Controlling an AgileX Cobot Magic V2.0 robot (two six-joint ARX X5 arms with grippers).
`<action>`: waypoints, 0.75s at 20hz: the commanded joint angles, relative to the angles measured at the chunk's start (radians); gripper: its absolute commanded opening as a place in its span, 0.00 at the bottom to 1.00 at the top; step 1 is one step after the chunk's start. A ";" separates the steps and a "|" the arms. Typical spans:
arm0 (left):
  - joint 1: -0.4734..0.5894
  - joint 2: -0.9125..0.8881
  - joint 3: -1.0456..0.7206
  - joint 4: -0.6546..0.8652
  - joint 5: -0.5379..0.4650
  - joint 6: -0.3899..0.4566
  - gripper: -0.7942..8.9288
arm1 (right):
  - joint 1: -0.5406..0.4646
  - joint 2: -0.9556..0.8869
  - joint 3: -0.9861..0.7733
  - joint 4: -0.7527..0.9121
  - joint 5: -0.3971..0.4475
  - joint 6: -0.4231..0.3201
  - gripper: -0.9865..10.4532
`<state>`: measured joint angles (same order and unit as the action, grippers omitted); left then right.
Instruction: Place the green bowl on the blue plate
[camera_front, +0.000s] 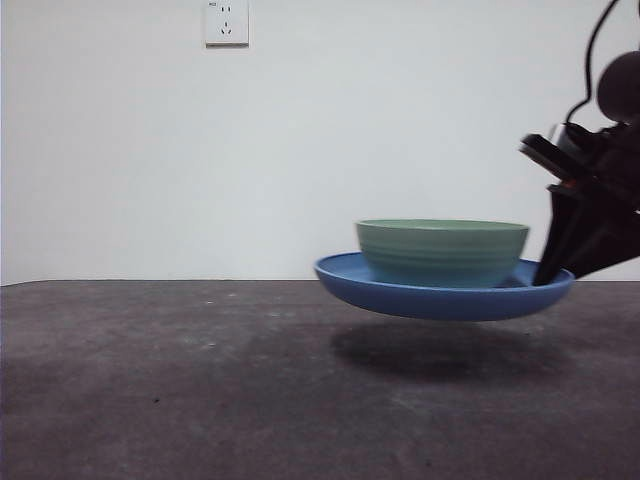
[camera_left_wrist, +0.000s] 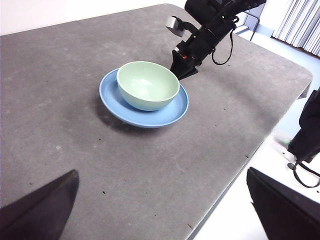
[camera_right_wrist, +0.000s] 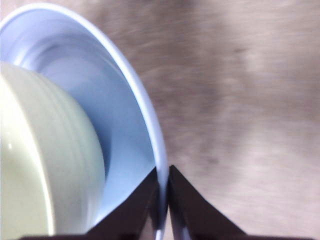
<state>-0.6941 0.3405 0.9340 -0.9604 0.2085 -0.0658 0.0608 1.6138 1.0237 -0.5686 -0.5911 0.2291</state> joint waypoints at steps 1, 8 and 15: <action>-0.006 0.005 0.010 0.012 -0.002 0.001 0.70 | 0.055 0.007 0.032 0.010 -0.009 0.080 0.10; -0.006 0.005 0.010 0.012 -0.002 0.001 0.70 | 0.255 0.053 0.033 0.159 0.047 0.223 0.10; -0.006 0.005 0.010 0.012 -0.002 0.001 0.70 | 0.306 0.142 0.034 0.225 0.097 0.269 0.10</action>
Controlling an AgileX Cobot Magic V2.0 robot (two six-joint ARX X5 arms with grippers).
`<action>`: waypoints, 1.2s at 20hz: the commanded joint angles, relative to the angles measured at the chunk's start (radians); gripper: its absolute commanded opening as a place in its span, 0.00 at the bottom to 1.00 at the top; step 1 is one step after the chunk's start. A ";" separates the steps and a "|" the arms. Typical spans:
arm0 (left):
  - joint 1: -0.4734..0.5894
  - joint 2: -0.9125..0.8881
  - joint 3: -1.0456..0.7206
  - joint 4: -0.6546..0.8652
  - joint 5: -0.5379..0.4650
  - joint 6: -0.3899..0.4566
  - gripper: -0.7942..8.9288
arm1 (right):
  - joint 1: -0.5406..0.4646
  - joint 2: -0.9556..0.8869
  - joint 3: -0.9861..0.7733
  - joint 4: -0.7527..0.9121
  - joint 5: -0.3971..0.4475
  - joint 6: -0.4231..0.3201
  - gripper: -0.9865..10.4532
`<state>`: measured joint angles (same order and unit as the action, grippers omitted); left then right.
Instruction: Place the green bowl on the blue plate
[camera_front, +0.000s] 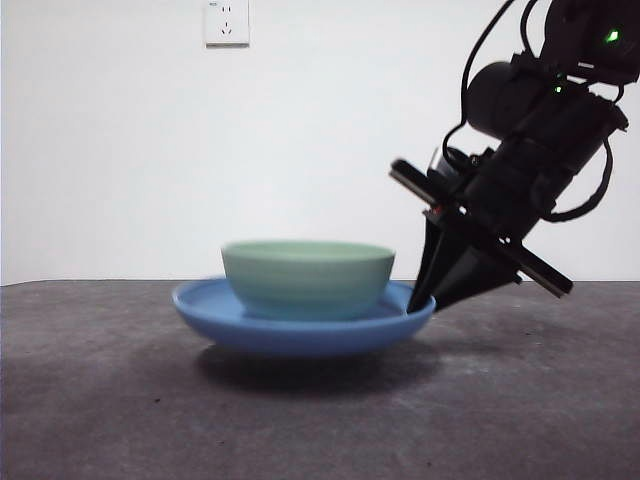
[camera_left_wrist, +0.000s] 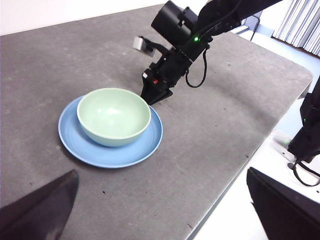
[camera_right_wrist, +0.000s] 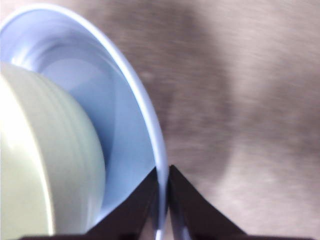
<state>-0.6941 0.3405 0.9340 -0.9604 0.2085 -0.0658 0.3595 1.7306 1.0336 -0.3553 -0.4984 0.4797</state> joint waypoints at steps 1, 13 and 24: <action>-0.006 0.005 0.010 0.012 -0.002 0.001 0.70 | 0.007 0.036 0.024 0.012 0.006 0.019 0.10; -0.006 0.005 0.010 0.012 -0.002 0.001 0.70 | 0.004 0.041 0.024 0.007 0.004 -0.022 0.24; -0.006 0.005 0.010 0.011 -0.002 0.001 0.70 | -0.002 -0.499 0.023 -0.392 0.125 -0.288 0.49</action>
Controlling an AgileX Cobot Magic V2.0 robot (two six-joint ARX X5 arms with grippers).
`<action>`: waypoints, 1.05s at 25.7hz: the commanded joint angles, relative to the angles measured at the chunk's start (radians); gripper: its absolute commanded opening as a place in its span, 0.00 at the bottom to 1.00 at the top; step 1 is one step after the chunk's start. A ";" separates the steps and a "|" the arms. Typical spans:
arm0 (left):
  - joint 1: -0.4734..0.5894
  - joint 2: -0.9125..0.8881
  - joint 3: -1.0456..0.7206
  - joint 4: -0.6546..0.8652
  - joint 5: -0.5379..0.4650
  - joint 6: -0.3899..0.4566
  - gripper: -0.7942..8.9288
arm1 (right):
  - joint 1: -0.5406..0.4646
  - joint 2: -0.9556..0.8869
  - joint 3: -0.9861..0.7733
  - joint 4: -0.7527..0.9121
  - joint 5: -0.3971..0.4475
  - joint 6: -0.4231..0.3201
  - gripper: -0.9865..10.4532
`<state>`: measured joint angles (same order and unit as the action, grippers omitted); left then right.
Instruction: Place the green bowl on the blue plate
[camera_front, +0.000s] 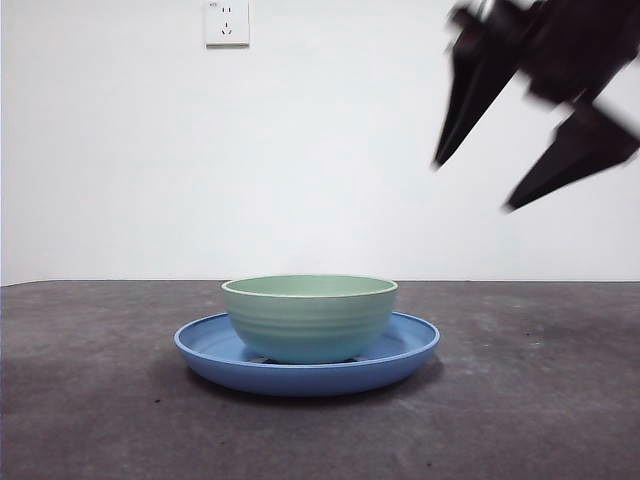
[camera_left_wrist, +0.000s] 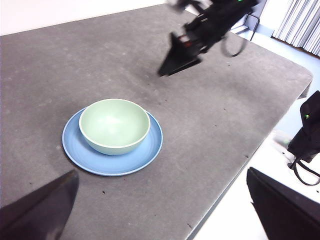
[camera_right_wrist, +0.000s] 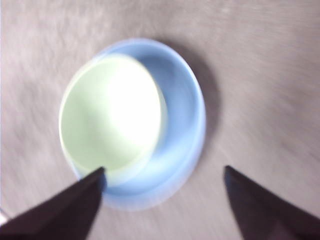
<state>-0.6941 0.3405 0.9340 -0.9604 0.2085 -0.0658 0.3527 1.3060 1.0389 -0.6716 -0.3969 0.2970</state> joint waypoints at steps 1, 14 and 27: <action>-0.006 0.005 0.010 0.010 -0.002 0.001 0.70 | 0.005 -0.138 0.018 -0.126 0.034 -0.130 0.50; -0.006 0.005 0.010 0.008 -0.002 0.001 0.69 | 0.007 -0.665 0.016 -0.460 0.011 -0.238 0.60; -0.006 0.005 0.010 0.008 -0.002 0.001 0.69 | 0.007 -0.883 0.016 -0.594 -0.075 -0.237 0.60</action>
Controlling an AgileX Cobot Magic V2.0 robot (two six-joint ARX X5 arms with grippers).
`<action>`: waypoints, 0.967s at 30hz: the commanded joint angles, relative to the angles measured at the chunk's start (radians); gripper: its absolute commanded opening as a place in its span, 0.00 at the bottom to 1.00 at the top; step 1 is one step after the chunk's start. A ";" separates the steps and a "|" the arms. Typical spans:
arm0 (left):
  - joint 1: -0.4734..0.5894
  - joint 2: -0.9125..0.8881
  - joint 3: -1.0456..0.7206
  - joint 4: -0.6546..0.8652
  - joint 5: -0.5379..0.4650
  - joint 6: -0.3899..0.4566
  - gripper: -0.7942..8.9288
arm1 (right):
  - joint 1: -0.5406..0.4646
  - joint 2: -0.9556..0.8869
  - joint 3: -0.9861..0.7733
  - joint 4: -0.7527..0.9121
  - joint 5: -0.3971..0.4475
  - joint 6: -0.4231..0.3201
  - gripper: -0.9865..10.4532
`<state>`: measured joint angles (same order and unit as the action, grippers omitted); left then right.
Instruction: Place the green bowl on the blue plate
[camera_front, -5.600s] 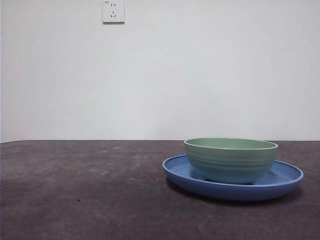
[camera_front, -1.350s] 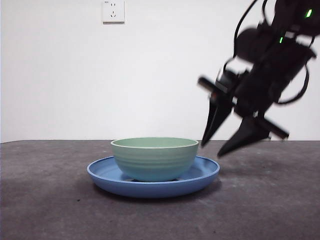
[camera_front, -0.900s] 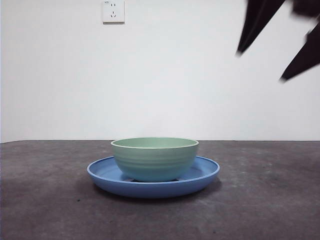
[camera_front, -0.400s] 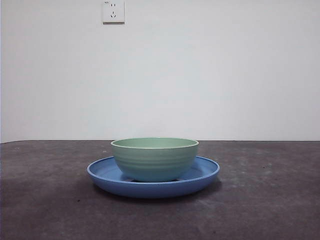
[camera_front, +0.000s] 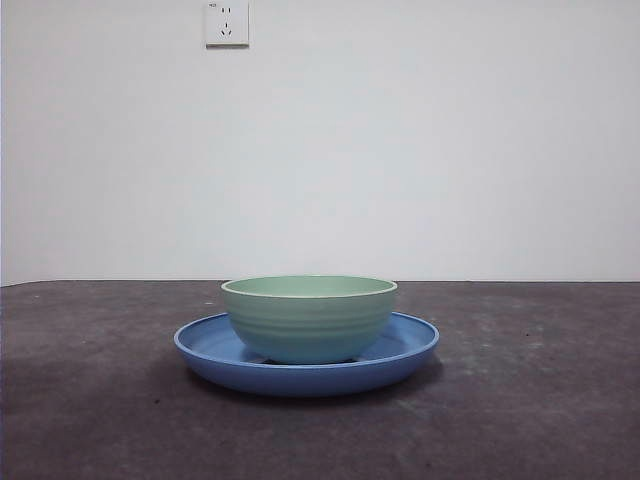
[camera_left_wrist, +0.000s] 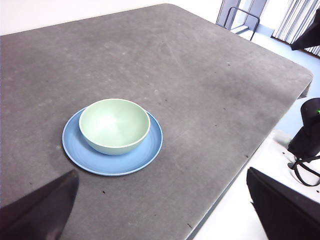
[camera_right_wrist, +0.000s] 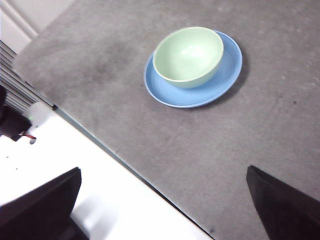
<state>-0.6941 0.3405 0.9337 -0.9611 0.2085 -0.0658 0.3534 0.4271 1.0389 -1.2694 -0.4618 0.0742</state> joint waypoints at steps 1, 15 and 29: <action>-0.006 0.005 0.010 0.008 -0.002 0.001 0.69 | 0.006 -0.006 0.016 0.002 -0.010 -0.014 0.60; -0.006 0.005 0.010 -0.013 -0.002 -0.008 0.09 | 0.006 -0.006 0.015 -0.014 -0.017 -0.014 0.10; -0.006 0.005 0.011 -0.011 -0.001 -0.010 0.09 | 0.006 -0.006 0.016 -0.010 -0.016 -0.011 0.10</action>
<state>-0.6941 0.3405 0.9340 -0.9844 0.2085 -0.0704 0.3534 0.4183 1.0389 -1.2903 -0.4751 0.0738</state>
